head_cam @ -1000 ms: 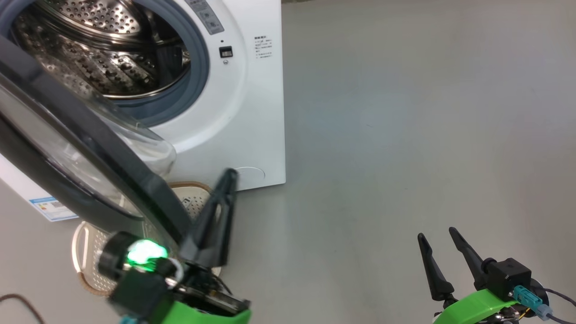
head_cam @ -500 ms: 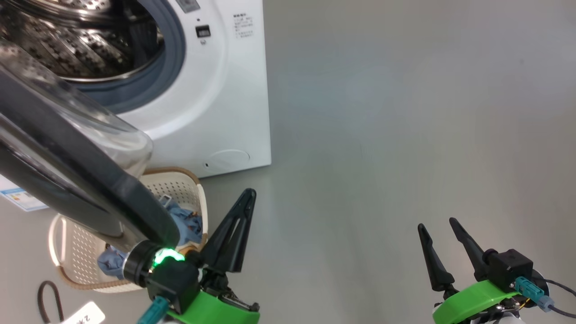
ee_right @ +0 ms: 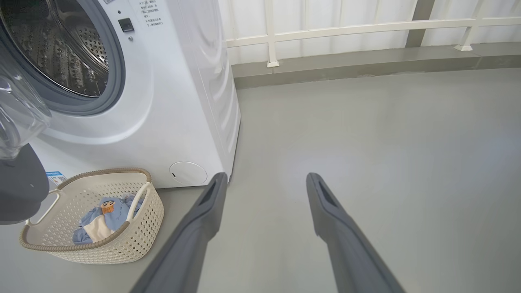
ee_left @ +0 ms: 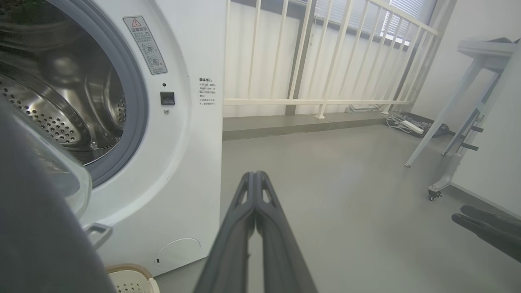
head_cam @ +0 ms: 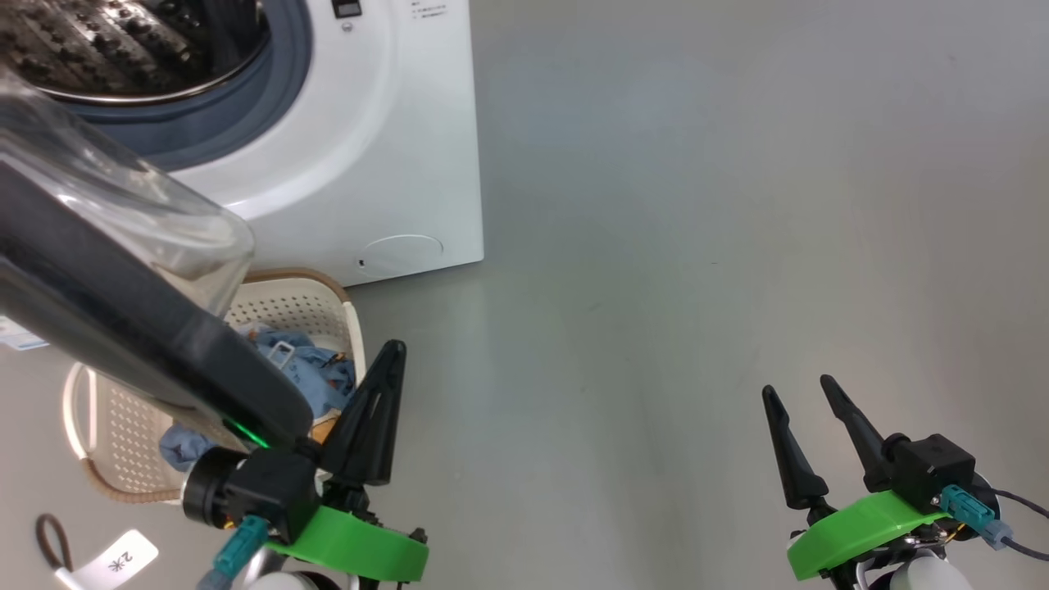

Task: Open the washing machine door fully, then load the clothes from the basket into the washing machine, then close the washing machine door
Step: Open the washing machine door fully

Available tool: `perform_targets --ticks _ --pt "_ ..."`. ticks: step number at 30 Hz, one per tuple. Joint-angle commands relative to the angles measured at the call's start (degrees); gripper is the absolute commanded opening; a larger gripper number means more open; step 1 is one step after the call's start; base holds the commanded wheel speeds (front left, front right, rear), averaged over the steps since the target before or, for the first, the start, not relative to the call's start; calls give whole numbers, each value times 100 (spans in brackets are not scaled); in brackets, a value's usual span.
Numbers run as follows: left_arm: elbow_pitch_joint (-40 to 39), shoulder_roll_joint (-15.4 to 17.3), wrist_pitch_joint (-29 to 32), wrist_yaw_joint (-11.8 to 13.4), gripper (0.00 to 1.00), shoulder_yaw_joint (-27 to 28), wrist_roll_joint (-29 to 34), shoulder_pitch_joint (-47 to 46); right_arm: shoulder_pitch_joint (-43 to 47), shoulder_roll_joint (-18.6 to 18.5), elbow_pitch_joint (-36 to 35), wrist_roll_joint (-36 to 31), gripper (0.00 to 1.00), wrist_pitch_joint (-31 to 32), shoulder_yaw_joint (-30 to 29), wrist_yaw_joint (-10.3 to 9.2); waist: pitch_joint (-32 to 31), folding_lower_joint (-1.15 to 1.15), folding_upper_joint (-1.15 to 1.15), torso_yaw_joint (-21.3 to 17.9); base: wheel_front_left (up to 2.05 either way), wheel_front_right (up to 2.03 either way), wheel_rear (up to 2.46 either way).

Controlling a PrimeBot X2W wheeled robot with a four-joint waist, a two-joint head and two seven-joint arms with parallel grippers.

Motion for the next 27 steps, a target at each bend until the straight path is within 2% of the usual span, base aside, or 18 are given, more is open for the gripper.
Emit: perform_targets --ticks 1,15,27 --pt "-91 29 -31 41 0 236 7 -140 -107 3 -95 82 100 -44 127 17 -19 -1 0 76 0 0 0" --pt "302 29 -31 102 0 523 -56 -228 -159 -14 -30 158 100 -44 183 17 -54 -1 0 129 0 0 0" --pt "453 29 -31 259 0 628 -195 -316 -140 8 21 218 100 -44 173 17 -63 -1 0 66 0 0 0"
